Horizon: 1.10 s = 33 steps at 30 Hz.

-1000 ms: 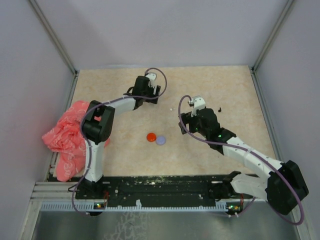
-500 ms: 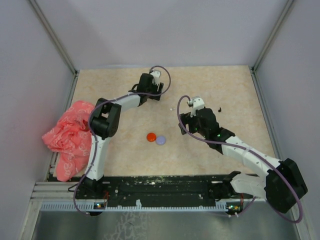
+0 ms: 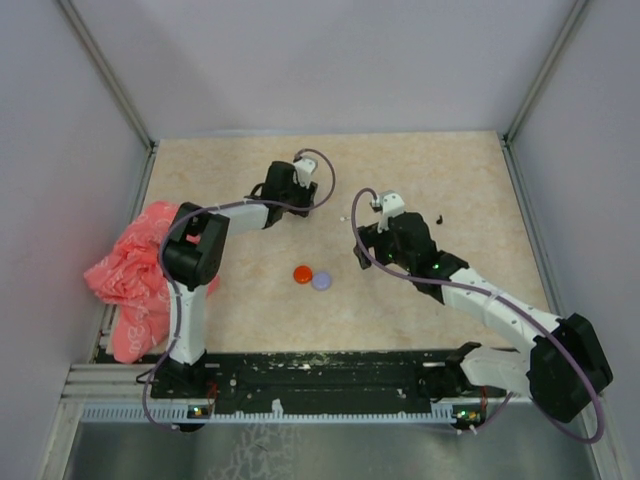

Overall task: Insert the wireless bluetooth earbuds into the charging case
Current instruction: Pick up the charging case at the center of the board.

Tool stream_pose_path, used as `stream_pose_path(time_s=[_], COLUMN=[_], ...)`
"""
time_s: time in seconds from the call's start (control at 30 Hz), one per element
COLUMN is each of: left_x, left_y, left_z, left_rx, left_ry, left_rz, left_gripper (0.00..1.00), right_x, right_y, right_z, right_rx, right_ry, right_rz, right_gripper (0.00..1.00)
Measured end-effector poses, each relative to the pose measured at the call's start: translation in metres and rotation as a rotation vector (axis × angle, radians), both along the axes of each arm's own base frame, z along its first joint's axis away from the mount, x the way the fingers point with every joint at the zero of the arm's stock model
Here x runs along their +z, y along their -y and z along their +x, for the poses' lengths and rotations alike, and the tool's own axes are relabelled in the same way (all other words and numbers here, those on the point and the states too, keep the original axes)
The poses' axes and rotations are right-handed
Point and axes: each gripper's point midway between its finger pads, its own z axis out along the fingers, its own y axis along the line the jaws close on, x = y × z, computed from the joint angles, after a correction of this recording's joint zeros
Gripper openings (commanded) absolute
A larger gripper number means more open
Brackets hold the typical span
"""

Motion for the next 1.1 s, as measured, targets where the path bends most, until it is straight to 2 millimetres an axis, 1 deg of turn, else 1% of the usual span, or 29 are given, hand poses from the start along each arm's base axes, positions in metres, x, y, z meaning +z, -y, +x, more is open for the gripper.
stream_pose_path(time_s=[0.07, 0.17, 0.2, 0.23, 0.3, 0.4, 0.53, 0.63, 0.77, 0.83, 0.93, 1.0, 1.1], left_x=[0.001, 0.011, 0.020, 0.023, 0.037, 0.059, 0.086, 0.102, 0.119, 0.128, 0.141, 0.146, 0.153], left_y=[-0.003, -0.004, -0.003, -0.002, 0.001, 0.005, 0.011, 0.018, 0.032, 0.037, 0.044, 0.048, 0.056], left_z=[-0.018, -0.042, -0.052, -0.054, -0.063, -0.079, -0.099, -0.117, -0.143, -0.153, -0.171, -0.182, -0.199], left_rx=[-0.047, -0.136, -0.185, -0.200, -0.260, -0.350, -0.455, -0.534, -0.636, -0.673, -0.733, -0.769, -0.825], left_ry=[-0.004, 0.020, 0.040, 0.049, 0.092, 0.156, 0.247, 0.327, 0.418, 0.459, 0.530, 0.567, 0.621], left_rz=[0.007, 0.007, 0.006, 0.005, -0.001, -0.005, 0.011, 0.049, 0.105, 0.126, 0.159, 0.176, 0.200], left_gripper=[0.51, 0.50, 0.50, 0.50, 0.49, 0.51, 0.52, 0.53, 0.52, 0.50, 0.50, 0.50, 0.49], right_x=[0.004, 0.011, 0.014, 0.017, 0.024, 0.036, 0.051, 0.061, 0.075, 0.077, 0.078, 0.080, 0.094], right_y=[-0.004, -0.010, -0.012, -0.013, -0.016, -0.018, -0.014, -0.014, -0.022, -0.025, -0.029, -0.033, -0.044], right_z=[0.000, 0.000, 0.000, 0.000, 0.000, 0.001, 0.008, 0.009, 0.005, 0.003, -0.001, -0.005, -0.005], right_rx=[0.014, 0.043, 0.052, 0.060, 0.078, 0.102, 0.117, 0.137, 0.195, 0.219, 0.252, 0.290, 0.371], right_ry=[-0.005, -0.016, -0.023, -0.025, -0.031, -0.047, -0.071, -0.077, -0.074, -0.072, -0.074, -0.080, -0.079], right_rz=[0.008, 0.023, 0.028, 0.033, 0.045, 0.065, 0.100, 0.125, 0.161, 0.168, 0.174, 0.179, 0.185], right_gripper=[0.76, 0.76, 0.76, 0.76, 0.76, 0.76, 0.76, 0.76, 0.74, 0.72, 0.72, 0.70, 0.65])
